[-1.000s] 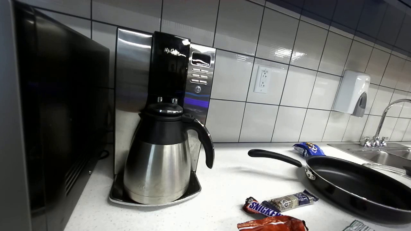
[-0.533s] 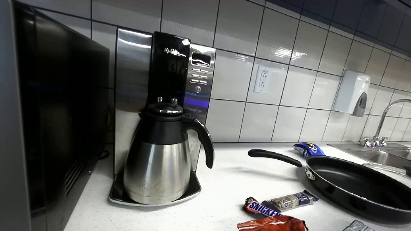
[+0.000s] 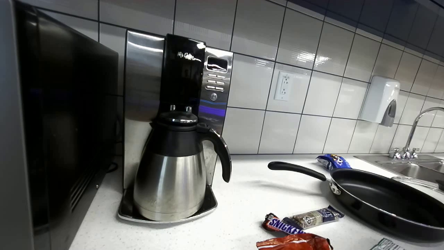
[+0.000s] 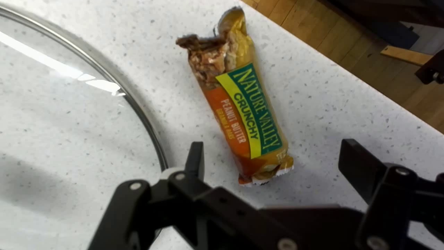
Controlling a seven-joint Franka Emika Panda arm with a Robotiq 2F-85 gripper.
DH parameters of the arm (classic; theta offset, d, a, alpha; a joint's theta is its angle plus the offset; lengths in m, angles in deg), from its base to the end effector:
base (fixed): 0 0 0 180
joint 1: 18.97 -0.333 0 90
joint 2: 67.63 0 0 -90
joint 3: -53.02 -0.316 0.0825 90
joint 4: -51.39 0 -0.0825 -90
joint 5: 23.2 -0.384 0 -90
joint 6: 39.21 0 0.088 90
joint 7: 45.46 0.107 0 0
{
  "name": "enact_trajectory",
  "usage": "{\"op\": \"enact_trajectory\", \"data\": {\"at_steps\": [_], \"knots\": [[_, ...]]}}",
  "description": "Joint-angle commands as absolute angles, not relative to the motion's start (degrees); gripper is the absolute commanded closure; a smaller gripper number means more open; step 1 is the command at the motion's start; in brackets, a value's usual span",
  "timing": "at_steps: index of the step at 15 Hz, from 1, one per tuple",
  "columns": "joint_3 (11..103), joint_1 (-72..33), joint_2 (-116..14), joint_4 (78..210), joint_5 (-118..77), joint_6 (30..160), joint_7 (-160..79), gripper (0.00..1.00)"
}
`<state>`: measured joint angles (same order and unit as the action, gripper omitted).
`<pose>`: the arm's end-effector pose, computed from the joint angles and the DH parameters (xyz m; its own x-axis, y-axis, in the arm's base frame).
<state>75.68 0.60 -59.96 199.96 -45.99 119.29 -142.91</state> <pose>0.3150 -0.3144 0.2177 0.8181 0.5652 0.1062 0.5630 -0.8248 0.0524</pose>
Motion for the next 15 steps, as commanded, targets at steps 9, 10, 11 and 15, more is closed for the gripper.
{"op": "enact_trajectory", "data": {"at_steps": [9,10,11,15], "knots": [[74.92,1.06,-55.58,200.07,-46.27,123.75,-147.18,0.00],[75.02,0.98,-55.64,200.14,-46.13,124.23,-147.22,0.00],[75.06,0.98,-55.56,200.09,-46.09,124.53,-147.22,0.00],[74.98,0.98,-55.22,200.01,-46.20,124.77,-147.05,0.26]]}}
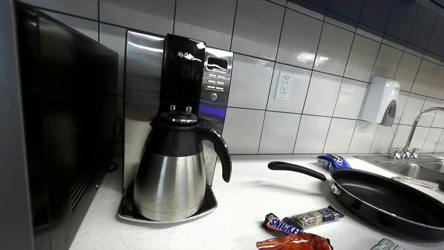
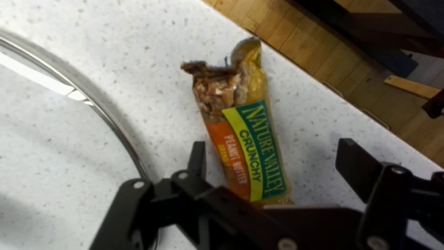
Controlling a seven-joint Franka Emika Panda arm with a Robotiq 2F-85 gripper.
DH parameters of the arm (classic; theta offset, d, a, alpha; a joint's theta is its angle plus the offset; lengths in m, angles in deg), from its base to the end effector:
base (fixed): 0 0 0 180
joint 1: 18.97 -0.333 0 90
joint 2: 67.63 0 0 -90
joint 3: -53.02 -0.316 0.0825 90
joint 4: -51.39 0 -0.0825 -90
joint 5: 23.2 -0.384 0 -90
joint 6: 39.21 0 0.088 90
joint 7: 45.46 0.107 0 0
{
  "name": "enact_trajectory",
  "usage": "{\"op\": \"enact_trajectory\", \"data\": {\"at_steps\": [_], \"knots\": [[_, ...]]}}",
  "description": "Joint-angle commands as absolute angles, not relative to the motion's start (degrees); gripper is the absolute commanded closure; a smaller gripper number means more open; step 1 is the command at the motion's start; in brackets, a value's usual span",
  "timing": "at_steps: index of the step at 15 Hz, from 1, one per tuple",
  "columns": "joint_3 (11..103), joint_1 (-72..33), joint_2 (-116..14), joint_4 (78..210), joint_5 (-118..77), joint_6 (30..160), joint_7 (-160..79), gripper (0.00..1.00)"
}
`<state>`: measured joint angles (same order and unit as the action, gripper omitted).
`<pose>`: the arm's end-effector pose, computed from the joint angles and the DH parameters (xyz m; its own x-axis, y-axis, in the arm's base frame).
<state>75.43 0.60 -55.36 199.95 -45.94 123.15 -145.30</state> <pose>0.3095 -0.3160 0.1917 0.7977 0.6011 0.0487 0.5987 -0.7990 0.0559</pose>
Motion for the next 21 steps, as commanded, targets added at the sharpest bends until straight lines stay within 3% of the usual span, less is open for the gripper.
{"op": "enact_trajectory", "data": {"at_steps": [1,6,8,13,21], "knots": [[75.09,0.86,-55.09,199.99,-45.97,124.80,-146.85,0.32],[75.24,0.68,-54.80,199.86,-45.54,124.94,-146.45,0.73],[75.50,0.63,-54.84,199.77,-45.25,124.90,-146.12,0.84],[79.20,-1.89,-56.65,200.44,-37.90,123.17,-141.92,0.84],[76.20,1.13,-62.62,200.46,-17.59,121.49,-129.38,0.84]]}}
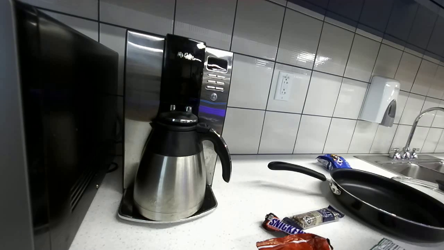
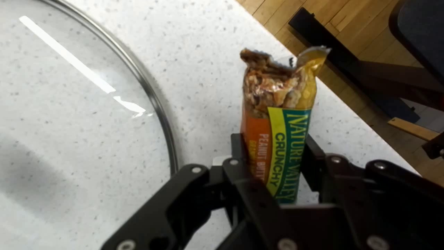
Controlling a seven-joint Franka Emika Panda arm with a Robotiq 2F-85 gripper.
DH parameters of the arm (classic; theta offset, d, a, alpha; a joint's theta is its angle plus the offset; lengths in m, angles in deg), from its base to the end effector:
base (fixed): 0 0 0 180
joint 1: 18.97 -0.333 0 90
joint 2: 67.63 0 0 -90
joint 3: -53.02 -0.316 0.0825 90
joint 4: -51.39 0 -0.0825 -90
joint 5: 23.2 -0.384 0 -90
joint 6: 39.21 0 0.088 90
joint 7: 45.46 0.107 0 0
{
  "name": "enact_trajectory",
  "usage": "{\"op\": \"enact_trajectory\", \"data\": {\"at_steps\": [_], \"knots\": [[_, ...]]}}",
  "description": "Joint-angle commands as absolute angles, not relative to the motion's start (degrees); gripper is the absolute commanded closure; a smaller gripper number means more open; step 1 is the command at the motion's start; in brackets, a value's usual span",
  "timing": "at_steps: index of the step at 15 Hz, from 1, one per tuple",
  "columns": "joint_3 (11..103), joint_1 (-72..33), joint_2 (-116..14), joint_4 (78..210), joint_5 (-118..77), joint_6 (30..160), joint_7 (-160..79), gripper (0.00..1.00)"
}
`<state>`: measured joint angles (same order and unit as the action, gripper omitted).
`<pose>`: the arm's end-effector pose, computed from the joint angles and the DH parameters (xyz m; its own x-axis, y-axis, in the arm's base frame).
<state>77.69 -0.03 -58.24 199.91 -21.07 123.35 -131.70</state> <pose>0.3246 -0.3146 0.2138 0.7063 0.7038 -0.0762 0.7077 -0.6997 0.0981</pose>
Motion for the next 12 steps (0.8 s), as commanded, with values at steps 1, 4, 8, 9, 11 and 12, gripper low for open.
{"op": "enact_trajectory", "data": {"at_steps": [1,4,8,9,11,12], "knots": [[75.79,1.25,-63.42,200.58,-17.33,121.48,-129.42,0.84],[74.89,1.31,-65.70,200.75,-18.00,121.47,-130.16,0.84],[73.82,0.80,-67.88,200.41,-19.92,121.36,-131.07,0.84],[74.57,-0.43,-68.09,200.28,-20.94,121.44,-131.71,0.84],[74.02,-1.11,-68.20,199.90,-23.05,121.54,-132.37,0.84],[73.55,-1.61,-68.18,199.67,-25.20,121.52,-133.15,0.84]]}}
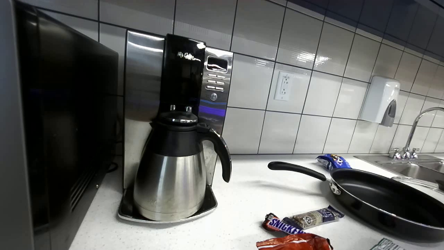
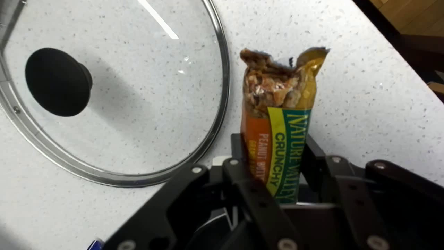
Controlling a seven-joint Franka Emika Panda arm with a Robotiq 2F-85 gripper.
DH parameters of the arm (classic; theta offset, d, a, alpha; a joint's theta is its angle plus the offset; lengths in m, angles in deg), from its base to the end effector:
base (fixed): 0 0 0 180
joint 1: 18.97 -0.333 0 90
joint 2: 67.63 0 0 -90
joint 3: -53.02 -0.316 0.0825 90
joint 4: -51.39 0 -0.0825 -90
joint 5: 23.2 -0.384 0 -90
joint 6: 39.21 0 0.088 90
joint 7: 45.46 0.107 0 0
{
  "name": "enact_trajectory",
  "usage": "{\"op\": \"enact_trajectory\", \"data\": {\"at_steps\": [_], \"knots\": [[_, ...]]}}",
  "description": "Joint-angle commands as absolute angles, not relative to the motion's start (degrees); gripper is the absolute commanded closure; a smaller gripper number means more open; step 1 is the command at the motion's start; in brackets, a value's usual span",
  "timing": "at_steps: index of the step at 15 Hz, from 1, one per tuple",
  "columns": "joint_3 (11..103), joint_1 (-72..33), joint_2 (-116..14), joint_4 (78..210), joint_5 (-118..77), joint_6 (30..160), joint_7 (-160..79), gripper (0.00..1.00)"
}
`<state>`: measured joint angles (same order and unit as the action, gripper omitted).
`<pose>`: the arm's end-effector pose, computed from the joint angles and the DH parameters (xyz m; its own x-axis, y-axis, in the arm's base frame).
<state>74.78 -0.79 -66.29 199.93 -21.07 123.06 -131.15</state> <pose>0.3558 -0.2961 0.2713 0.6730 0.7396 -0.0111 0.7236 -0.6552 0.2170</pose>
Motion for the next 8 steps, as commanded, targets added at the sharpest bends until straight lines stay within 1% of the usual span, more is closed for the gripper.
{"op": "enact_trajectory", "data": {"at_steps": [1,5,8], "knots": [[73.13,-2.13,-68.12,199.42,-27.57,121.36,-133.83,0.84],[71.73,-4.35,-66.85,197.55,-34.73,120.86,-133.56,0.84],[71.36,-5.83,-64.96,195.62,-35.79,120.04,-130.82,0.84]]}}
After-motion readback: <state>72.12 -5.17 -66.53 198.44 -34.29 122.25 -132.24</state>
